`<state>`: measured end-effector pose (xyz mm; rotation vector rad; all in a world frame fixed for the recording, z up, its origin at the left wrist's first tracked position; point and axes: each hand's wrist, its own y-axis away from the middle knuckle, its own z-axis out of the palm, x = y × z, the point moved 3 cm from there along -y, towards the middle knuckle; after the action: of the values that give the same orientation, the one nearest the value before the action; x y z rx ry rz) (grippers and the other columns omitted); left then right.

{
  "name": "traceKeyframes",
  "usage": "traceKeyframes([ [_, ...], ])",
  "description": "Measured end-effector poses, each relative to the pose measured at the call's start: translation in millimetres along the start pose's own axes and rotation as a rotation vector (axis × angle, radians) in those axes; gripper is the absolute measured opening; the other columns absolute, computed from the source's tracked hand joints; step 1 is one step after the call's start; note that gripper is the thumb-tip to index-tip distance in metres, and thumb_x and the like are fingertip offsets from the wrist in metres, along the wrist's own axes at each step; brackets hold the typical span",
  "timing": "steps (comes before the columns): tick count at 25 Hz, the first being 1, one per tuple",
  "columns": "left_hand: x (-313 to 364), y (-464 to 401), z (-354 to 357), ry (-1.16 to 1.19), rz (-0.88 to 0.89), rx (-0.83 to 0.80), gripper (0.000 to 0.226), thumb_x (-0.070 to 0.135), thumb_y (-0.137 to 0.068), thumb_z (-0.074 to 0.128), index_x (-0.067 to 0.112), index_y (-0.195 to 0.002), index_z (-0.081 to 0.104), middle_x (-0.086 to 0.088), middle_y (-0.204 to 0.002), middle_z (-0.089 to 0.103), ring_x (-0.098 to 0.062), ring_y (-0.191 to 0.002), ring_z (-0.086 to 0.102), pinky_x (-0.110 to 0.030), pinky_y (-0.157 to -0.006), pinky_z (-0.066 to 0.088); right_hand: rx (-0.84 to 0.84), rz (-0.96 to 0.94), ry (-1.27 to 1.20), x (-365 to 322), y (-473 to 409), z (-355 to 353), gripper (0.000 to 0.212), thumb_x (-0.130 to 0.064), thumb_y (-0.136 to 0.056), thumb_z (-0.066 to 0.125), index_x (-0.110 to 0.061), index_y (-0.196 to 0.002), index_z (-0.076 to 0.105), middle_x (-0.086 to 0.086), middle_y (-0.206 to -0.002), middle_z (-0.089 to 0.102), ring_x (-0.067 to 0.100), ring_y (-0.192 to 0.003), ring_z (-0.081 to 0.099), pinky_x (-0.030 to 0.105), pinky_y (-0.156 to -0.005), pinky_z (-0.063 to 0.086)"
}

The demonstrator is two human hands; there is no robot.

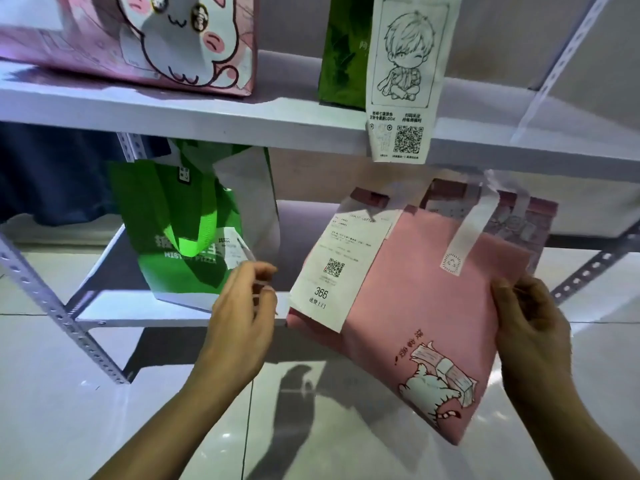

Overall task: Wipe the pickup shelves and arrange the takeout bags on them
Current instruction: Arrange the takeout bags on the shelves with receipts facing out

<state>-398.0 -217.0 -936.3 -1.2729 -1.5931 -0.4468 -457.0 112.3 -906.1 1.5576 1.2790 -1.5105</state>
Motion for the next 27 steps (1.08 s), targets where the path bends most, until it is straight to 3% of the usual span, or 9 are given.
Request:
traceKeyframes([
  [5, 58, 10, 10, 0.302, 0.004, -0.286, 0.025, 0.012, -0.099, 0.054, 0.030, -0.100, 0.071, 0.010, -0.105, 0.073, -0.008, -0.101, 0.068, -0.035, -0.088, 0.055, 0.039, 0.030, -0.017, -17, 30, -58, 0.014, -0.036, -0.099, 0.058, -0.027, -0.102, 0.069, 0.005, -0.101, 0.072, 0.019, -0.085, 0.066, 0.041, -0.074, 0.055],
  [10, 122, 17, 25, 0.439, 0.066, -0.352, 0.031, 0.006, -0.089, 0.069, 0.029, -0.108, 0.064, 0.017, -0.102, 0.073, -0.003, -0.096, 0.068, -0.013, -0.076, 0.052, 0.152, 0.022, -0.050, -61, 35, -122, 0.013, -0.041, -0.096, 0.060, -0.035, -0.095, 0.071, 0.000, -0.096, 0.074, 0.016, -0.077, 0.068, 0.031, -0.062, 0.059],
  [14, 194, 8, 36, 0.483, 0.150, -0.431, 0.028, 0.010, -0.088, 0.070, 0.032, -0.106, 0.068, 0.018, -0.100, 0.073, -0.003, -0.094, 0.068, -0.014, -0.072, 0.054, 0.224, -0.035, -0.087, -116, 21, -169, 0.022, -0.050, -0.085, 0.064, -0.032, -0.096, 0.070, 0.008, -0.101, 0.071, 0.028, -0.085, 0.060, 0.042, -0.073, 0.053],
  [19, 283, -41, 41, 0.502, 0.266, -0.394, 0.030, 0.022, -0.090, 0.070, 0.034, -0.117, 0.065, 0.021, -0.109, 0.071, 0.006, -0.096, 0.066, -0.014, -0.073, 0.055, 0.314, -0.223, -0.154, -197, -21, -200, 0.022, -0.049, -0.092, 0.065, -0.033, -0.106, 0.068, 0.008, -0.112, 0.071, 0.019, -0.084, 0.065, 0.033, -0.065, 0.059],
  [21, 313, -66, 41, 0.502, 0.327, -0.344, 0.020, 0.021, -0.091, 0.068, 0.033, -0.107, 0.069, 0.022, -0.102, 0.073, 0.009, -0.088, 0.067, -0.011, -0.068, 0.055, 0.346, -0.336, -0.163, -229, -51, -197, 0.020, -0.046, -0.093, 0.066, -0.031, -0.105, 0.069, 0.006, -0.108, 0.072, 0.018, -0.087, 0.066, 0.032, -0.070, 0.060],
  [24, 337, -98, 47, 0.575, 0.268, -0.258, 0.015, 0.019, -0.092, 0.068, 0.033, -0.096, 0.069, 0.021, -0.094, 0.073, 0.004, -0.084, 0.070, -0.018, -0.062, 0.058, 0.399, -0.462, -0.155, -261, -103, -180, 0.008, -0.036, -0.095, 0.067, -0.031, -0.101, 0.071, -0.003, -0.098, 0.073, 0.013, -0.088, 0.067, 0.032, -0.082, 0.060],
  [27, 337, -118, 60, 0.545, 0.232, -0.156, 0.015, 0.018, -0.091, 0.069, 0.034, -0.089, 0.069, 0.022, -0.088, 0.073, -0.001, -0.086, 0.071, -0.023, -0.069, 0.060, 0.416, -0.459, -0.108, -262, -152, -159, 0.024, -0.037, -0.099, 0.059, -0.028, -0.119, 0.070, -0.002, -0.109, 0.071, 0.014, -0.099, 0.068, 0.028, -0.084, 0.059],
])
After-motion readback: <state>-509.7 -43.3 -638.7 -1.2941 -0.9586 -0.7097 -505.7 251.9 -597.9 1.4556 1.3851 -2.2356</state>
